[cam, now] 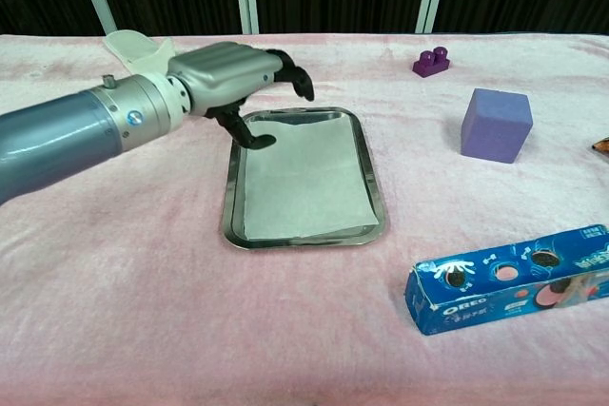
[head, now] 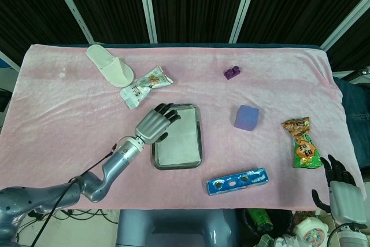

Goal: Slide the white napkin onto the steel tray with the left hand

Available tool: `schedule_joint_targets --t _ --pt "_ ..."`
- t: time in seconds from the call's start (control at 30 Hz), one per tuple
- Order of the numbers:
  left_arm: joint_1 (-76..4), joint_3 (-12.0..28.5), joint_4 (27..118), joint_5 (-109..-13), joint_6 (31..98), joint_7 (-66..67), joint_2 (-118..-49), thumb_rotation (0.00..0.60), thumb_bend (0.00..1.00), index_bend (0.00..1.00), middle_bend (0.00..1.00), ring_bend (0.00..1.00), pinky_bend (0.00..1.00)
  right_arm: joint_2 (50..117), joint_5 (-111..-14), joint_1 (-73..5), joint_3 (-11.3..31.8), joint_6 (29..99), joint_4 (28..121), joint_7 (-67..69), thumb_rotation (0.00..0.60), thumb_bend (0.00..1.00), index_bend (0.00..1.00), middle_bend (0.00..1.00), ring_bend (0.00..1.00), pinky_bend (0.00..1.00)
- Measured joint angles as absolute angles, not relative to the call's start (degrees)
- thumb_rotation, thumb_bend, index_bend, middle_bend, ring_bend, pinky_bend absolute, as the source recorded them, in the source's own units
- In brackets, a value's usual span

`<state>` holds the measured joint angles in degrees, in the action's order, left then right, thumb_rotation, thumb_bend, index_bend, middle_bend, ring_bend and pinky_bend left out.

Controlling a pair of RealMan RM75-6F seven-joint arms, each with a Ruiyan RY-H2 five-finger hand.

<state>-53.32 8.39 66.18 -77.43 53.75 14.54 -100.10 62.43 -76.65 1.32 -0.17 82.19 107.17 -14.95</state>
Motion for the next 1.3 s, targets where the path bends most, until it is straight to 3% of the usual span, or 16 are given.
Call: schedule_joint_targets --t 0.2,0.47,0.9,1.3 --pt "-48.1 6.5 70.6 -80.6 62.2 14.1 -91.7 0.6 0.29 0.21 0.19 0.06 0.14 62.5 -76.2 1.3 0.1 82.4 107.2 -15.1 0.6 0.31 0.0 0.0 0.04 0.15" --pt "-33.2 1.4 79.5 -79.4 73.0 14.3 -77.3 0.6 0.29 0.2 0.18 0.05 0.12 62.8 -76.3 1.3 0.1 82.4 107.2 -15.7 0.6 0.31 0.0 0.0 0.04 0.15" --pt "-15.0 -2.2 82.7 -76.2 88.4 6.7 -73.3 0.6 0.28 0.19 0.14 0.01 0.07 62.7 -77.4 1.3 0.1 82.9 107.0 -15.1 0.6 0.31 0.0 0.0 0.04 0.15" --pt "-9.7 -0.8 83.4 -73.4 87.8 2.5 -71.3 0.6 0.28 0.16 0.11 0.0 0.04 62.9 -79.5 1.4 0.0 83.9 106.5 -14.0 0.6 0.31 0.0 0.0 0.04 0.15"
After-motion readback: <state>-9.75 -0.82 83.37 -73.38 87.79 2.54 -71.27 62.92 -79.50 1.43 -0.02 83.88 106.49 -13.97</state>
